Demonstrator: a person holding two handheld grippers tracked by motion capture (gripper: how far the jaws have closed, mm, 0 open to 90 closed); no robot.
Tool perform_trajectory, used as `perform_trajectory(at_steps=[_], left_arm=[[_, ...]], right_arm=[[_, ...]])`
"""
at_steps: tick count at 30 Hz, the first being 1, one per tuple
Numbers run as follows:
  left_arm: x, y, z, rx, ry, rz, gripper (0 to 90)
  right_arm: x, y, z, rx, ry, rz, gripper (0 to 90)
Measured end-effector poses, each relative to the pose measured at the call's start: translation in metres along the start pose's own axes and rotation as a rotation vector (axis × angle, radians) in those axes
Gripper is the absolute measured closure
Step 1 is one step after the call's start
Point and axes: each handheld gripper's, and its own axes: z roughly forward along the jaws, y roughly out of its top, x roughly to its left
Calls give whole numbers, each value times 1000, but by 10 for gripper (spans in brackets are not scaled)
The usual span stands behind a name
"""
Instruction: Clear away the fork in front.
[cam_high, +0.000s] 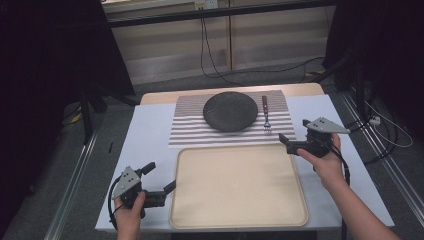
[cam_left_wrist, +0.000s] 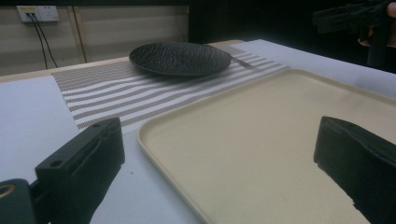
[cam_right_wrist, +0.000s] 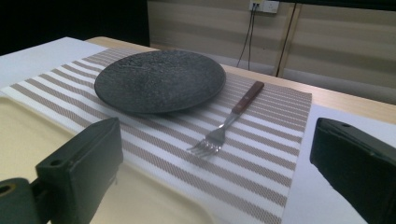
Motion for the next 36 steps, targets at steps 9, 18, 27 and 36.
perform_trajectory(at_steps=[9, 18, 27, 36], left_arm=[[1, -1, 0, -1, -1, -4, 21], [3, -2, 1, 3, -6, -10, 21], [3, -2, 1, 11, -1, -7, 21], [4, -1, 0, 9, 5, -7, 22]], right_arm=[[-5, 13, 34, 31, -27, 9, 22], [-14, 17, 67, 87, -50, 4, 26], [-27, 15, 97, 134, -68, 48, 59], [-36, 14, 113, 172, -101, 63, 92]])
